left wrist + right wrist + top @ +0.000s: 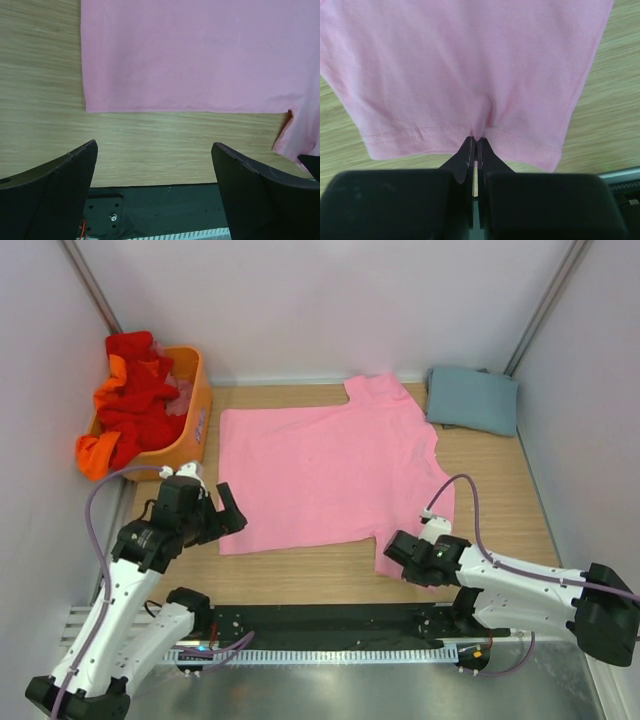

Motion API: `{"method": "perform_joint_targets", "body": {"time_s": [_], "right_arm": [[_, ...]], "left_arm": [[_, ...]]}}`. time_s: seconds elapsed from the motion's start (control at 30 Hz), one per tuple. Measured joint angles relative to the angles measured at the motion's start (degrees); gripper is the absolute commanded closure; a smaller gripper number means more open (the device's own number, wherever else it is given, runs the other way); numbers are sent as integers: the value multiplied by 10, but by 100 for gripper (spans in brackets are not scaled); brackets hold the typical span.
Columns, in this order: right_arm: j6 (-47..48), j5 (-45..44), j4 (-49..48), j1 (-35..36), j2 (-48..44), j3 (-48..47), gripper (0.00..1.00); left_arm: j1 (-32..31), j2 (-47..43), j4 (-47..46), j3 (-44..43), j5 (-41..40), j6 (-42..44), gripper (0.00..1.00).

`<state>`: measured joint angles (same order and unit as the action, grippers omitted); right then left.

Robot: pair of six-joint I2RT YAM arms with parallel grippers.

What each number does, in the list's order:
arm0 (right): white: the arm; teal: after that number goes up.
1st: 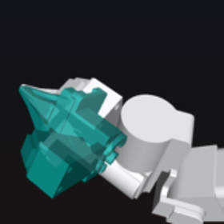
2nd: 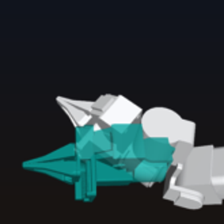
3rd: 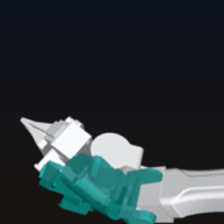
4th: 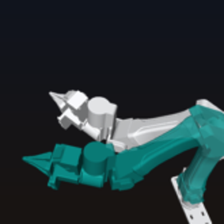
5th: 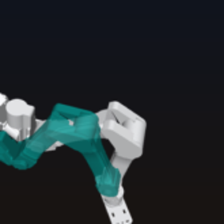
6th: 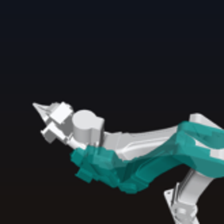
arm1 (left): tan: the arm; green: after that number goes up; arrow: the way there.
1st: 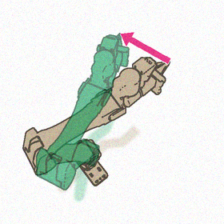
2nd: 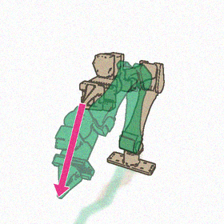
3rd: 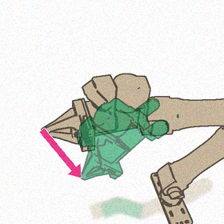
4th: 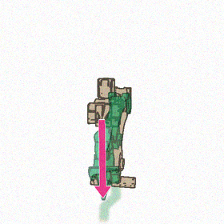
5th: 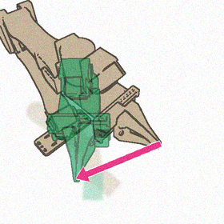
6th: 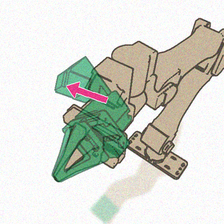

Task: Fold and stack the t-shirts
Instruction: Fold the tshirt

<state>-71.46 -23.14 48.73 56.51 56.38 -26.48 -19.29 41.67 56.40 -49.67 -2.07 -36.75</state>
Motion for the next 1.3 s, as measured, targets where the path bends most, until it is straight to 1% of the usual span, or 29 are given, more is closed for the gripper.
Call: {"method": "perform_joint_targets", "body": {"time_s": [0.1, 0.17, 0.2, 0.33, 0.37, 0.4, 0.5, 0.57, 0.7, 0.83, 1.0, 1.07, 1.3], "right_arm": [[11, -2, 26, 0, -3, -27, 98], [22, -4, 41, 0, -8, -60, 99], [28, -6, 45, 0, -9, -75, 99], [54, -8, 49, 0, -13, -117, 99], [61, -8, 50, 0, -13, -122, 98], [67, -8, 51, 0, -13, -124, 99], [80, -8, 56, 0, -15, -126, 99], [86, -8, 58, 0, -20, -126, 99], [94, -9, 69, 0, -36, -126, 99], [99, -12, 83, 0, -46, -131, 99], [104, -21, 102, 0, -49, -153, 99], [109, -25, 106, 0, -49, -162, 99], [114, -31, 122, 0, -52, -174, 99]], "left_arm": [[-1, 21, 13, 0, -24, -20, 3], [-6, 58, 35, -5, -52, -40, 3], [-8, 78, 40, -6, -62, -51, 7], [-17, 151, 29, 7, -83, -94, 11], [-18, 156, 20, 16, -87, -102, 15], [-19, 159, 10, 28, -93, -112, 18], [-20, 160, -28, 75, -112, -143, 35], [-20, 160, -53, 108, -124, -161, 41], [-20, 161, -84, 148, -145, -186, 45], [-20, 167, -109, 166, -164, -200, 48], [-20, 177, -139, 189, -180, -212, 56], [-20, 185, -147, 197, -184, -215, 64], [-21, 199, -169, 209, -195, -220, 66]]}}
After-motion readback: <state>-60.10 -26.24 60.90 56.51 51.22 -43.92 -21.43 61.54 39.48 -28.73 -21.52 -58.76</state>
